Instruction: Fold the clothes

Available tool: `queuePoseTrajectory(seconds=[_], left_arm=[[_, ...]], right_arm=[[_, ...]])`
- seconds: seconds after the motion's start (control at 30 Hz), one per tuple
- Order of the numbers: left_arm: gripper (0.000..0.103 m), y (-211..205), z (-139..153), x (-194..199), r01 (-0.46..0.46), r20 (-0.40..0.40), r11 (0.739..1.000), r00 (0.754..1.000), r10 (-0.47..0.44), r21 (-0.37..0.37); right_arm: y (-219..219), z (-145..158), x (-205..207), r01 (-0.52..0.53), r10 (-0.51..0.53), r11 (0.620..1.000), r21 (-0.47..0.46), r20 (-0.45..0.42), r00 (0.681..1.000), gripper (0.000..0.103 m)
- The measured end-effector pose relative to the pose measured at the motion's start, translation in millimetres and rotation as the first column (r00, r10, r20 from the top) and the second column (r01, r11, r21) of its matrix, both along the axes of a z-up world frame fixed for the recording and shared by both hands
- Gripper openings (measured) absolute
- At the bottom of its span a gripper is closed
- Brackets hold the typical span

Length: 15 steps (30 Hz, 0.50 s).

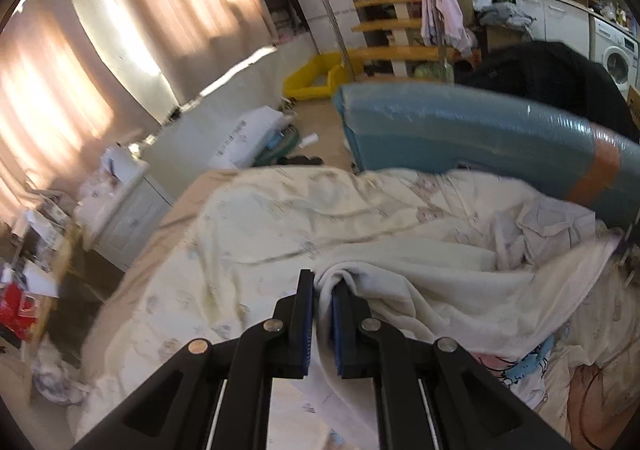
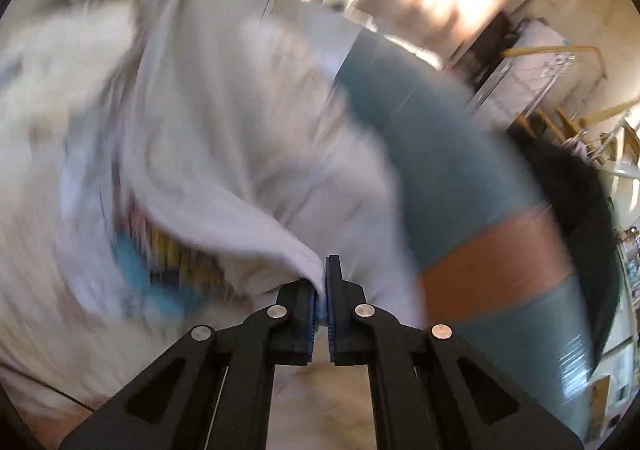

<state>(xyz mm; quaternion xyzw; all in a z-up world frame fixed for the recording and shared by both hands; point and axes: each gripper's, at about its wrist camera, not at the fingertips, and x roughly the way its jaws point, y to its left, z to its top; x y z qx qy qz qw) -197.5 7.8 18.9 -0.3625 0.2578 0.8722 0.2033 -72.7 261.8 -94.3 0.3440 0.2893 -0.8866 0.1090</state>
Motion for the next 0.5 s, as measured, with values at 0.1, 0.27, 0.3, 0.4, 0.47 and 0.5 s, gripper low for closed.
queuePoseTrajectory(seconds=[0.1, 0.27, 0.3, 0.4, 0.47, 0.5], left_arm=[[0.008, -12.3, 34.6, 7.7, -0.002, -0.054, 1.000, 0.999, 0.001, -0.028], [0.005, -51.9, 108.3, 32.8, -0.061, -0.180, 0.998, 0.982, 0.054, -0.035], [0.004, -61.7, 125.1, 37.9, -0.083, -0.205, 0.996, 0.976, 0.076, -0.027], [0.000, -89.9, 171.1, 52.1, -0.147, -0.257, 0.988, 0.955, 0.152, 0.036], [0.000, -98.9, 191.5, 65.1, -0.156, -0.284, 0.986, 0.944, 0.167, 0.061], [0.000, -103.8, 202.9, 73.3, -0.160, -0.302, 0.984, 0.937, 0.175, 0.074]], right_arm=[[9.8, 93.4, -11.1, -0.010, 0.005, 0.999, -0.040, -0.122, 0.993, 0.004], [6.5, 223.3, -4.9, -0.048, 0.060, 0.998, 0.045, -0.325, 0.944, 0.004], [2.4, 243.5, -5.9, -0.051, 0.071, 0.996, 0.068, -0.353, 0.933, 0.004], [-9.2, 297.5, -6.2, -0.068, 0.098, 0.994, 0.087, -0.403, 0.910, 0.004], [-31.0, 320.0, -12.2, -0.093, 0.135, 0.989, 0.118, -0.432, 0.892, 0.004], [-42.4, 329.8, -7.5, -0.105, 0.162, 0.983, 0.152, -0.441, 0.883, 0.004]])
